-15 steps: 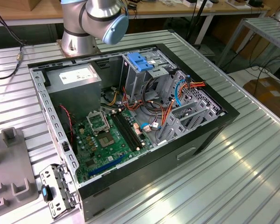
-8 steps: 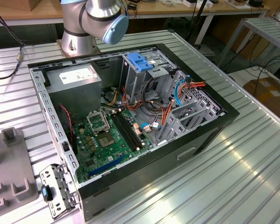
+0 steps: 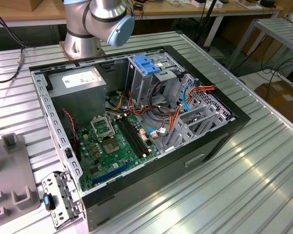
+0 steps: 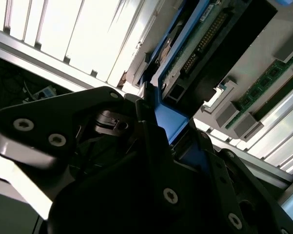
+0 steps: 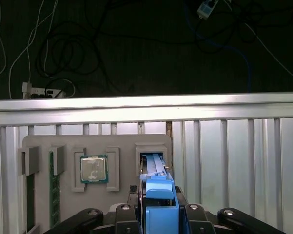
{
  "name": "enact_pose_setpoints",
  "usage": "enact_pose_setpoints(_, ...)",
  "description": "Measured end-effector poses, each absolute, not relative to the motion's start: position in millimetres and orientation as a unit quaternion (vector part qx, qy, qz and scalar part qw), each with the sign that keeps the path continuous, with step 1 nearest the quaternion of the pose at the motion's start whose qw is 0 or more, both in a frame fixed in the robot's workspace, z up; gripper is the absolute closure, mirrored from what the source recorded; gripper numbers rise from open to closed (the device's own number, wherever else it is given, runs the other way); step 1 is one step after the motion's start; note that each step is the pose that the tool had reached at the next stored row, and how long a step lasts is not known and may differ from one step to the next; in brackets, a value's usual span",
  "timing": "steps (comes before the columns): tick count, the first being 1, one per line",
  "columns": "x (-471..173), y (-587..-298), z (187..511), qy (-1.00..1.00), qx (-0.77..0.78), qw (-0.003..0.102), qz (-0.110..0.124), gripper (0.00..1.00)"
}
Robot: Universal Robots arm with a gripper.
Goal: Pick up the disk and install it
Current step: 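Pick up the disk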
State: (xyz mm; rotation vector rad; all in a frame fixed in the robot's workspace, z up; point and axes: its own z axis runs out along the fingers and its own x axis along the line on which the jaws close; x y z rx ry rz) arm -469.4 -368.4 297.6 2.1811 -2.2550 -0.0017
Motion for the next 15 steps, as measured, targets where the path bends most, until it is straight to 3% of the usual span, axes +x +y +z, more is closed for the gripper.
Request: enact_pose_setpoints(15,-469,-368,310,-0.719,0.695,0.002,-0.001,0.63)
